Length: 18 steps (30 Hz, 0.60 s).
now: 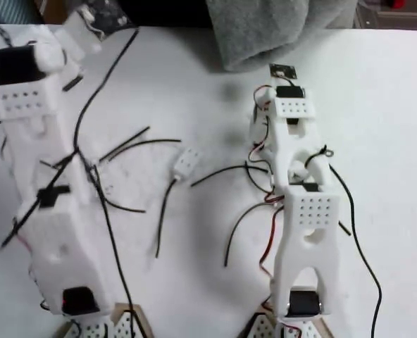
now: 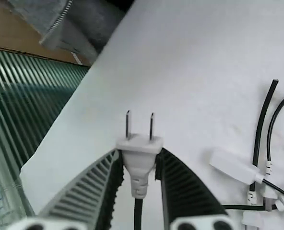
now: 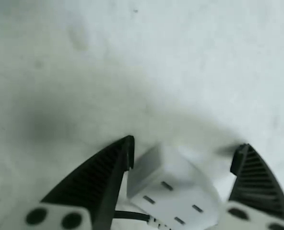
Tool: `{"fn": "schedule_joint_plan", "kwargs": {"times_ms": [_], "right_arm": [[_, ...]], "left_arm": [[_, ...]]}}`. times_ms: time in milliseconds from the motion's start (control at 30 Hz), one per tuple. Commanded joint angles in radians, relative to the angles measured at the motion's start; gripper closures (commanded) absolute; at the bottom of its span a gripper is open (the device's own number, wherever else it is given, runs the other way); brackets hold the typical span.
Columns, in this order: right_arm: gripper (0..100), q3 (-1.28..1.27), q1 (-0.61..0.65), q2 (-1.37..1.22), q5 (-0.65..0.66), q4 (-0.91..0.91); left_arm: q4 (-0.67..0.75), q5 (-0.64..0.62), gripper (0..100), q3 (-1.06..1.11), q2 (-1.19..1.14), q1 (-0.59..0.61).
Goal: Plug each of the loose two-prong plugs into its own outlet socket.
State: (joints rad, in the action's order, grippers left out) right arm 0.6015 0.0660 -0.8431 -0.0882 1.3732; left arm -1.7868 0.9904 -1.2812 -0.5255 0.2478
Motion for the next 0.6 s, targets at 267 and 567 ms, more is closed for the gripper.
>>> {"fn": "schedule_joint_plan", "kwargs": {"times_ms": [267, 567], "right_arm": [[68.0, -0.002, -0.008, 0.002, 0.002, -0.018], [68.0, -0.003, -0.010, 0.002, 0.002, -0.015]], "left_arm": [[0.037, -0.120, 98, 0.872, 1.044, -0.214], [0.331, -0.302, 98, 1.553, 1.709, -0.288]]}}
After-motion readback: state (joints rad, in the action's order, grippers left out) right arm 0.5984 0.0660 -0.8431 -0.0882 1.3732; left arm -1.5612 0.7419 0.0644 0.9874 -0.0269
